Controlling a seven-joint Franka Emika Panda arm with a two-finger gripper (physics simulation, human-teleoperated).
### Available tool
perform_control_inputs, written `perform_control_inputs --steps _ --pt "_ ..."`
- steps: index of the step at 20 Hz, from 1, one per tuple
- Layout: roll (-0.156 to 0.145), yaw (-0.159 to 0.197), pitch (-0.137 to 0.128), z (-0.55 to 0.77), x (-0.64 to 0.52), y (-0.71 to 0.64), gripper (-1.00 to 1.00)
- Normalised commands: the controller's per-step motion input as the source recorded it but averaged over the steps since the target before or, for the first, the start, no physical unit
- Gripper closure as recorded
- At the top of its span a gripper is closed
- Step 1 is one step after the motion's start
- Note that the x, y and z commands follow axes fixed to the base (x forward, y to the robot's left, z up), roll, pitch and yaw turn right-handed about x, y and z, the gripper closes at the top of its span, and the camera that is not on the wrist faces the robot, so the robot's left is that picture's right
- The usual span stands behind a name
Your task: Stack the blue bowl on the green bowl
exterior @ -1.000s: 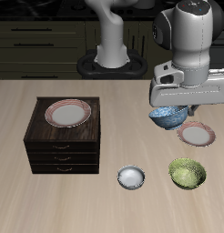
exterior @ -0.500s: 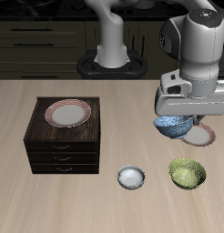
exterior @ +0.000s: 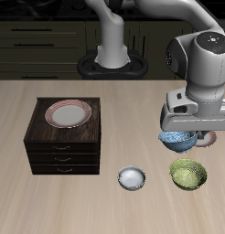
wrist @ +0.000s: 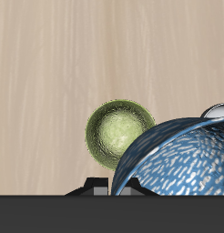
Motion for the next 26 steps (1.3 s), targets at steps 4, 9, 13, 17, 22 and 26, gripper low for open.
perform_control_inputs --steps 4,9,13,17,22,26 --pt "0.002 0.021 0.021 -0.23 -0.01 0.13 1.00" --pt "0.010 0.004 0.018 -0.20 0.05 0.11 1.00" --pt "-0.009 -0.004 0.018 -0.15 0.09 0.04 1.00" --pt "-0.019 0.014 0.030 -0.25 0.15 0.02 1.00" --pt "-0.013 0.014 0.043 -0.35 0.12 0.05 1.00" --pt "-0.006 0.019 0.037 -0.30 0.07 0.04 1.00"
